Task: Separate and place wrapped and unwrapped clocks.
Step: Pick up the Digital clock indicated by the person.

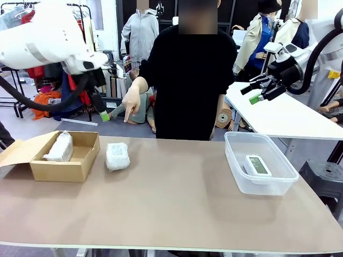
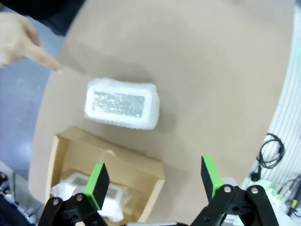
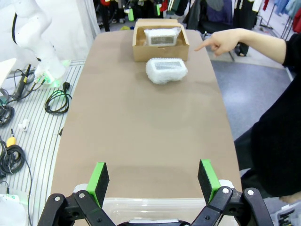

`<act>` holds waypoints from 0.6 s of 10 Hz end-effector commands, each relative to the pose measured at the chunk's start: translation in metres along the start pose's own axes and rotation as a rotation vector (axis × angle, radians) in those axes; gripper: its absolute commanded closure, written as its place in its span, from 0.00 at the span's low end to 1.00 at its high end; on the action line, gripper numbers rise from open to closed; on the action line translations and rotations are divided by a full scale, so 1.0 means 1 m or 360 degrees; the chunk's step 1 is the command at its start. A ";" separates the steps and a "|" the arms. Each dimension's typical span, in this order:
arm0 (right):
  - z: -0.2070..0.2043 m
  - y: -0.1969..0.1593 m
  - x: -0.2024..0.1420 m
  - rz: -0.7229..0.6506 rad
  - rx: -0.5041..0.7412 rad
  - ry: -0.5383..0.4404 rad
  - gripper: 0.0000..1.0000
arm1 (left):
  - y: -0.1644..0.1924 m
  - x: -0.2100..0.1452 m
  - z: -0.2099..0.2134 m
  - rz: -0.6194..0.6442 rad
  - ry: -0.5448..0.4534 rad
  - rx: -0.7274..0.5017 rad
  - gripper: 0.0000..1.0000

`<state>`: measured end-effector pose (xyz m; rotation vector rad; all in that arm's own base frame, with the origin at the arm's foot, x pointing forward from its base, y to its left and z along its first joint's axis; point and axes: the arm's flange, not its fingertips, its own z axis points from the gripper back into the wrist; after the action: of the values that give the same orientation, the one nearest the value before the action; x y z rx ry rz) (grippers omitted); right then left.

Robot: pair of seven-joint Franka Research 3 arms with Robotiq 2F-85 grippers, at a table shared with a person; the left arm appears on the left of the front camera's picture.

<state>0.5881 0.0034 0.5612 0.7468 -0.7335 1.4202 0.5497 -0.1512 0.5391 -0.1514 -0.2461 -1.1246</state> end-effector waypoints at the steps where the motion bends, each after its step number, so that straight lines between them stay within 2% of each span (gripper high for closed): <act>1: 0.000 0.001 0.002 0.0004 -0.0002 -0.0013 0.00 | 0.001 0.002 -0.010 -0.0007 0.0021 0.0041 0.00; 3: 0.000 0.001 0.002 0.0004 -0.0002 -0.0013 0.00 | -0.005 0.005 -0.018 -0.0080 -0.0010 -0.0053 0.00; 6: 0.000 0.001 0.002 0.0004 -0.0002 -0.0013 0.00 | -0.004 0.007 -0.016 -0.0027 0.0036 -0.0005 0.00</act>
<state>0.5881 0.0034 0.5613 0.7468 -0.7335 1.4202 0.5520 -0.1647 0.5224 -0.1473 -0.2234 -1.1514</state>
